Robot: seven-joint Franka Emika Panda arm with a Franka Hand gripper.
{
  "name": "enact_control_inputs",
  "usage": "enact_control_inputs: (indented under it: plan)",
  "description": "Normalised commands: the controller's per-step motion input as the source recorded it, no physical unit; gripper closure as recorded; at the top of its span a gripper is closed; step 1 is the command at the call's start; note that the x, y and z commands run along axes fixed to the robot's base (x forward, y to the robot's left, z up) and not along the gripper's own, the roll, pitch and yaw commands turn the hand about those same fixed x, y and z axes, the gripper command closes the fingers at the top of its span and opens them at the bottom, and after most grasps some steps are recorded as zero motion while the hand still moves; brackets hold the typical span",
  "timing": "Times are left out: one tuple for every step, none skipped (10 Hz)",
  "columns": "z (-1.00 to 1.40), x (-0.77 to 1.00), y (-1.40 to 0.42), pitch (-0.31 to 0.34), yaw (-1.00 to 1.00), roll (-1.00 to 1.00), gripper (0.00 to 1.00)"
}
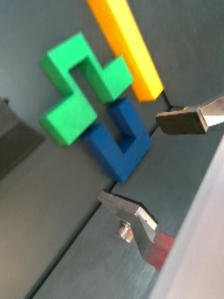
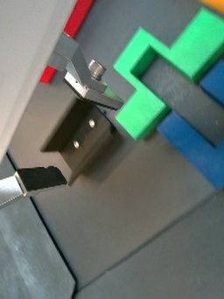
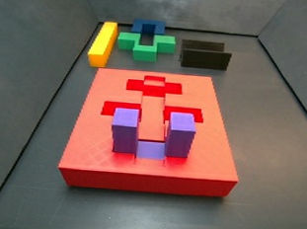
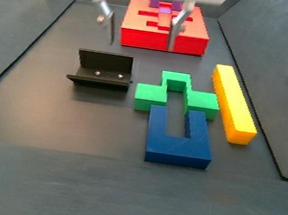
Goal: Pick up the blue object. Move up. Place the blue object on the fixture. Regrasp the blue object. Move to above the board. Insert the blue object.
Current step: Pick up the blue object.
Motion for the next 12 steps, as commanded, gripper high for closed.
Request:
enact_control_inputs:
  plan:
    - [-0.28, 0.45, 0.19, 0.124, -0.05, -0.12, 0.00]
    - [-0.45, 0.18, 0.00, 0.123, -0.13, -0.08, 0.00]
    - [-0.46, 0.11, 0.00, 0.124, -0.13, -0.12, 0.00]
    - [-0.45, 0.08, 0.02, 0.121, -0.11, -0.16, 0.00]
    - [-0.36, 0.05, 0.03, 0.123, -0.11, -0.20, 0.00]
    - [-0.30, 0.06, 0.03, 0.119, -0.11, -0.20, 0.00]
    - [-0.29, 0.07, 0.01, 0.109, -0.11, -0.22, 0.00]
    - [-0.34, 0.06, 0.00, 0.079, -0.12, -0.25, 0.00]
    - [-0.33, 0.05, 0.01, 0.073, -0.11, -0.25, 0.00]
    - [-0.18, 0.01, 0.05, 0.111, -0.13, -0.21, 0.00]
    - [-0.06, 0.00, 0.09, 0.120, -0.17, -0.16, 0.00]
    - [-0.10, -0.03, 0.12, 0.100, -0.19, -0.13, 0.00]
